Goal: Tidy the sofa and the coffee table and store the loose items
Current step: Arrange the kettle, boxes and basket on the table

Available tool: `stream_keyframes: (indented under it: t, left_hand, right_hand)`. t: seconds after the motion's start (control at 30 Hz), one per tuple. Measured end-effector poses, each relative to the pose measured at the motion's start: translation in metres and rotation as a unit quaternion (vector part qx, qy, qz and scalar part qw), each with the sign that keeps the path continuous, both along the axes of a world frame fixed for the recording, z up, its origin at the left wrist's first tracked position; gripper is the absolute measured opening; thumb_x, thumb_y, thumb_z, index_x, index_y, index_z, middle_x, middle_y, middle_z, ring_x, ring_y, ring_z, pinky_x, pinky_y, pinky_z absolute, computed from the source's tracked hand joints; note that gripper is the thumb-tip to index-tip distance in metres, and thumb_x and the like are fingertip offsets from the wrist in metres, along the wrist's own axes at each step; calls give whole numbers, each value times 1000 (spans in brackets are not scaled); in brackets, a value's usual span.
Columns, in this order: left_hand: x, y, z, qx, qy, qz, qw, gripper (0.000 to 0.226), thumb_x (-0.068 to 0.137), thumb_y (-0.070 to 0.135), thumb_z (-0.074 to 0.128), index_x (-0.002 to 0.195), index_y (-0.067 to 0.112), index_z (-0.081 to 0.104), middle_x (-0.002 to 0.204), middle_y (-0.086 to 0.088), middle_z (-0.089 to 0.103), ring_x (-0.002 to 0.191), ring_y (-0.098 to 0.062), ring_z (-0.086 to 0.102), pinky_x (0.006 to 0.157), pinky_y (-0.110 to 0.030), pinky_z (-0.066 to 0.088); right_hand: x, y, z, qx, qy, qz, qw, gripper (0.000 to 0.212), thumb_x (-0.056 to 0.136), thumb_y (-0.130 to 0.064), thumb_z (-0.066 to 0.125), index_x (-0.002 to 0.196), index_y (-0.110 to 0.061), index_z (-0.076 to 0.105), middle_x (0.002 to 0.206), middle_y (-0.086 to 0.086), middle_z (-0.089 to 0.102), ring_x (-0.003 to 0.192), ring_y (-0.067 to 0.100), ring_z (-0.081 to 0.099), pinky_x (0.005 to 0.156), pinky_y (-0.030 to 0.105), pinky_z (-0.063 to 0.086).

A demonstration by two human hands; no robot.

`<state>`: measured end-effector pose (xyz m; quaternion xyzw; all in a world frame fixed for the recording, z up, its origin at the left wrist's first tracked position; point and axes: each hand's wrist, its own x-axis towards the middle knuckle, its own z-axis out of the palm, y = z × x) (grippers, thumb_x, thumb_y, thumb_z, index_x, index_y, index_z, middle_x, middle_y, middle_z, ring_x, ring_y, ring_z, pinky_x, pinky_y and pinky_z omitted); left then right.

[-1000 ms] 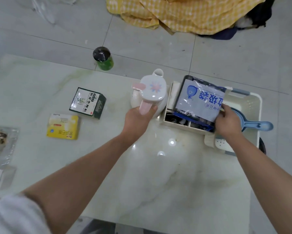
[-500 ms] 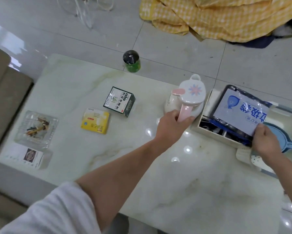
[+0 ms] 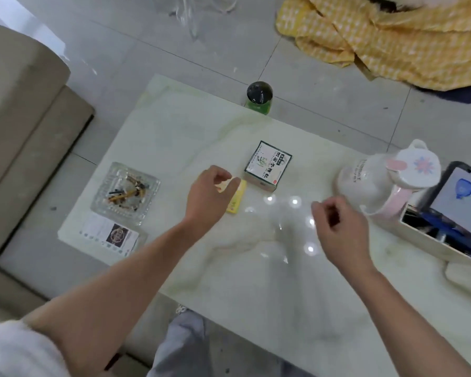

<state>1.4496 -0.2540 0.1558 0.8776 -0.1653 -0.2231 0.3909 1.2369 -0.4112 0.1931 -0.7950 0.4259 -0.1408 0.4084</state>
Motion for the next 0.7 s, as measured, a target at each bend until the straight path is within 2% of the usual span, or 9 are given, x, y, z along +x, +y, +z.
stream_keyframes:
  t: [0.07, 0.13, 0.2, 0.33, 0.43, 0.5, 0.53, 0.63, 0.7]
  left_hand:
    - [40, 31, 0, 13, -29, 8, 999, 19, 85, 38, 69, 98, 26, 63, 102, 9, 64, 101, -8, 58, 88, -31, 47]
    - [86, 72, -5, 42, -55, 30, 997, 22, 86, 36, 67, 104, 24, 62, 109, 5, 62, 108, -14, 56, 92, -31, 43]
    - [136, 117, -14, 73, -64, 71, 993, 25, 88, 35, 63, 111, 24, 62, 113, 4, 61, 113, -17, 55, 93, -31, 41]
    - [215, 186, -36, 135, -28, 94, 986, 38, 92, 37, 55, 126, 22, 58, 128, -2, 60, 116, -20, 56, 100, -38, 45]
    - [244, 207, -54, 207, 62, 69, 974, 45, 93, 41, 53, 135, 25, 51, 127, -6, 59, 105, -25, 61, 94, -42, 51]
    - [246, 213, -65, 239, 150, 68, 957, 48, 95, 38, 52, 139, 21, 45, 109, -5, 63, 86, -21, 62, 84, -36, 51]
    - [246, 215, -72, 254, 182, 62, 948, 46, 97, 35, 49, 139, 15, 46, 105, -6, 64, 84, -20, 60, 82, -34, 47]
    - [245, 214, -87, 270, 221, 47, 936, 35, 99, 23, 37, 122, 1, 54, 117, -15, 60, 99, -27, 55, 86, -37, 42]
    - [244, 209, -90, 276, 217, 45, 935, 33, 99, 23, 35, 118, 2, 52, 111, -13, 55, 97, -27, 52, 83, -36, 41]
  right_hand:
    - [53, 45, -12, 100, 35, 46, 993, 16, 89, -41, 62, 81, -28, 56, 69, -9, 61, 56, 7, 54, 56, 17, 43]
    - [108, 86, -28, 190, 72, 63, 977, 11, 90, -40, 62, 88, -29, 60, 77, -9, 65, 64, 13, 65, 66, 29, 53]
    - [162, 123, -44, 274, 88, 58, 956, 16, 92, -40, 61, 98, -25, 60, 83, -6, 66, 72, 22, 71, 73, 40, 57]
    - [244, 184, -74, 405, 84, 1, 910, 26, 91, -40, 60, 107, -21, 59, 85, -2, 62, 69, 19, 66, 65, 34, 59]
    - [274, 208, -94, 435, 116, -20, 893, 32, 92, -41, 57, 117, -21, 56, 90, -3, 58, 77, 21, 62, 68, 34, 58]
    - [280, 217, -104, 453, 144, -22, 880, 29, 93, -38, 55, 115, -20, 55, 95, 1, 58, 80, 22, 59, 74, 37, 58]
    - [283, 223, -109, 468, 155, -19, 870, 27, 94, -36, 54, 115, -20, 54, 96, 3, 58, 80, 22, 59, 75, 37, 57]
    - [293, 239, -121, 509, 185, 22, 840, 22, 96, -26, 51, 117, -17, 50, 100, 6, 60, 80, 21, 58, 72, 34, 54]
    - [302, 249, -129, 506, 186, 26, 842, 20, 96, -18, 49, 115, -13, 48, 105, 13, 62, 80, 24, 58, 71, 37, 54]
